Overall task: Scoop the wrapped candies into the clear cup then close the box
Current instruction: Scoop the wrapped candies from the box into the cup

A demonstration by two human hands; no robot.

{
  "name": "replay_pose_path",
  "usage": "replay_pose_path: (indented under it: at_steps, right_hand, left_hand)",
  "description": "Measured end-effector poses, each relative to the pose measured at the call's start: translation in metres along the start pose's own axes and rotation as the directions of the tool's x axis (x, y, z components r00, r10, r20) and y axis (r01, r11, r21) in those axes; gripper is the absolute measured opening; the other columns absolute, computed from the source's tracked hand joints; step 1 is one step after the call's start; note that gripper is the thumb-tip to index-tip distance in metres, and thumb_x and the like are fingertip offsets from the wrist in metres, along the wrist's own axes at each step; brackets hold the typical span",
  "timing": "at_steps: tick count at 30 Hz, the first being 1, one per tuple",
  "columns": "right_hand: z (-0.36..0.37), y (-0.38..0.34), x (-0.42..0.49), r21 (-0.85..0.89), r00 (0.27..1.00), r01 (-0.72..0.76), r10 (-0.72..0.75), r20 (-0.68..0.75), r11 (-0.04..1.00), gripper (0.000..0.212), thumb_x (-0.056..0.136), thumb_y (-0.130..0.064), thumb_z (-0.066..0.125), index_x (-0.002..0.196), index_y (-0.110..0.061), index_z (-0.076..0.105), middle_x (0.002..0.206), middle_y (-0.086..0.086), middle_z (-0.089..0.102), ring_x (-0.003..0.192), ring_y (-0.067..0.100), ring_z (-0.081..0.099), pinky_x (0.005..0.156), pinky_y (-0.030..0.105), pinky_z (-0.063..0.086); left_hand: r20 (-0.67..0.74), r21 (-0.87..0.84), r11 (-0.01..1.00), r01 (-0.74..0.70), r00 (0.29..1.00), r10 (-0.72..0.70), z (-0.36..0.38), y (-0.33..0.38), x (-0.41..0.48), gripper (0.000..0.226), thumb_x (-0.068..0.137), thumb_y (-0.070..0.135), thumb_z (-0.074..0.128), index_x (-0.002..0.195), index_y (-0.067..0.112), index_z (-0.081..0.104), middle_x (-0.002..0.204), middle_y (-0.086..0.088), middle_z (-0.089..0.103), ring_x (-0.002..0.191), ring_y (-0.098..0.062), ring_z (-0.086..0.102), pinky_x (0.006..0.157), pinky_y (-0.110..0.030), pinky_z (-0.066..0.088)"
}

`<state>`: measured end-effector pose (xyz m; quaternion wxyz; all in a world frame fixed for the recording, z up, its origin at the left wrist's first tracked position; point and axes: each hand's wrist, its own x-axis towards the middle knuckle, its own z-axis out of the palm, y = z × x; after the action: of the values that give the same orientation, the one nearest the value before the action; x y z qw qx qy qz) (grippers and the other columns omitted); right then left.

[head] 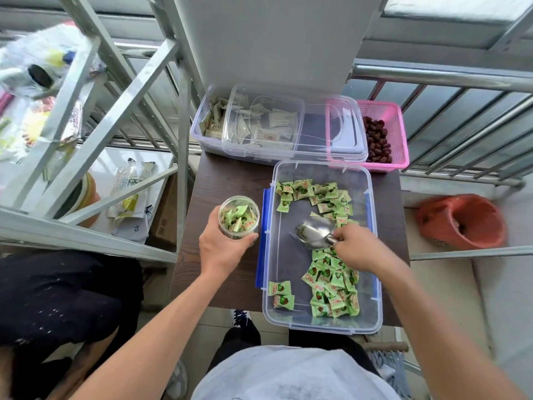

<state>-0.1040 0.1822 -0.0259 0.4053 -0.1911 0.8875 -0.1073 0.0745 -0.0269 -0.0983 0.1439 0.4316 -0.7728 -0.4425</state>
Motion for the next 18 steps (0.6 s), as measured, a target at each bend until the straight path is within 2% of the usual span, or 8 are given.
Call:
replay_pose_path:
  at_steps: [4, 8, 11, 12, 15, 16, 18]
  right_hand:
    - [0.026, -0.009, 0.011, 0.131, 0.999, 0.014, -0.009, -0.038, 0.991, 0.018, 0.090, -0.006, 0.046, 0.081, -0.001, 0.060, 0.064, 0.008, 0.051, 0.056, 0.024, 0.044, 0.050, 0.031, 0.031]
    - [0.050, -0.016, 0.036, 0.247, 0.991, 0.034, -0.001, -0.131, 0.968, 0.021, 0.088, -0.005, 0.047, 0.069, -0.014, 0.049, 0.063, 0.004, 0.046, 0.057, 0.023, 0.042, 0.048, 0.029, 0.029]
    - [0.064, -0.017, 0.052, 0.296, 0.982, 0.018, 0.039, -0.186, 0.955, 0.039, 0.093, -0.006, 0.045, 0.066, -0.030, 0.030, 0.066, -0.006, 0.038, 0.059, 0.016, 0.040, 0.046, 0.023, 0.026]
    - [0.070, -0.015, 0.053, 0.302, 0.979, 0.011, 0.051, -0.196, 0.953, 0.037, 0.094, -0.006, 0.044, 0.067, -0.029, 0.033, 0.067, -0.004, 0.041, 0.060, 0.017, 0.043, 0.047, 0.024, 0.028]
    - [0.084, -0.006, 0.051, 0.220, 0.958, 0.030, 0.035, -0.284, 0.975, 0.014, 0.094, -0.006, 0.046, 0.086, -0.014, 0.054, 0.083, 0.007, 0.056, 0.073, 0.028, 0.055, 0.060, 0.034, 0.042]
    - [0.089, -0.001, 0.051, 0.164, 0.947, 0.040, 0.015, -0.322, 0.986, 0.013, 0.095, -0.006, 0.046, 0.096, -0.012, 0.057, 0.091, 0.008, 0.057, 0.080, 0.030, 0.058, 0.067, 0.036, 0.045]
    - [0.091, 0.005, 0.052, 0.127, 0.929, 0.056, -0.005, -0.370, 0.990, 0.023, 0.096, -0.006, 0.047, 0.114, -0.010, 0.061, 0.104, 0.010, 0.058, 0.092, 0.031, 0.060, 0.077, 0.038, 0.047]
  left_hand:
    - [0.021, 0.011, 1.000, -0.006, 1.000, 0.006, 0.002, 0.000, -0.001, 0.079, 0.060, 0.034, 0.097, 0.124, 0.037, 0.052, 0.106, 0.020, 0.061, 0.104, -0.007, 0.058, 0.092, -0.025, 0.047]
    - [0.033, 0.016, 1.000, -0.014, 0.999, 0.013, 0.003, 0.000, -0.002, 0.078, 0.060, 0.033, 0.096, 0.121, 0.042, 0.049, 0.104, 0.028, 0.057, 0.104, -0.005, 0.057, 0.089, -0.021, 0.045]
    - [0.037, 0.026, 0.999, -0.024, 0.999, 0.023, 0.003, 0.000, -0.001, 0.078, 0.060, 0.033, 0.097, 0.120, 0.044, 0.047, 0.104, 0.028, 0.058, 0.104, -0.006, 0.058, 0.090, -0.020, 0.044]
    - [0.038, 0.029, 0.999, -0.025, 0.999, 0.024, 0.003, 0.000, -0.001, 0.079, 0.060, 0.033, 0.097, 0.120, 0.044, 0.048, 0.105, 0.026, 0.059, 0.104, -0.006, 0.058, 0.091, -0.022, 0.045]
    - [0.040, 0.023, 1.000, -0.011, 0.999, 0.010, 0.004, -0.001, 0.000, 0.079, 0.060, 0.034, 0.097, 0.123, 0.042, 0.049, 0.108, 0.020, 0.062, 0.105, -0.006, 0.058, 0.090, -0.017, 0.044]
    - [0.041, 0.020, 1.000, -0.007, 0.999, 0.006, 0.004, -0.001, 0.000, 0.079, 0.060, 0.034, 0.097, 0.122, 0.043, 0.049, 0.107, 0.021, 0.061, 0.104, -0.005, 0.058, 0.087, -0.011, 0.042]
    - [0.045, 0.017, 1.000, -0.005, 0.999, 0.004, 0.004, 0.000, 0.000, 0.078, 0.060, 0.033, 0.097, 0.121, 0.044, 0.048, 0.106, 0.024, 0.060, 0.104, -0.004, 0.057, 0.083, -0.007, 0.038]
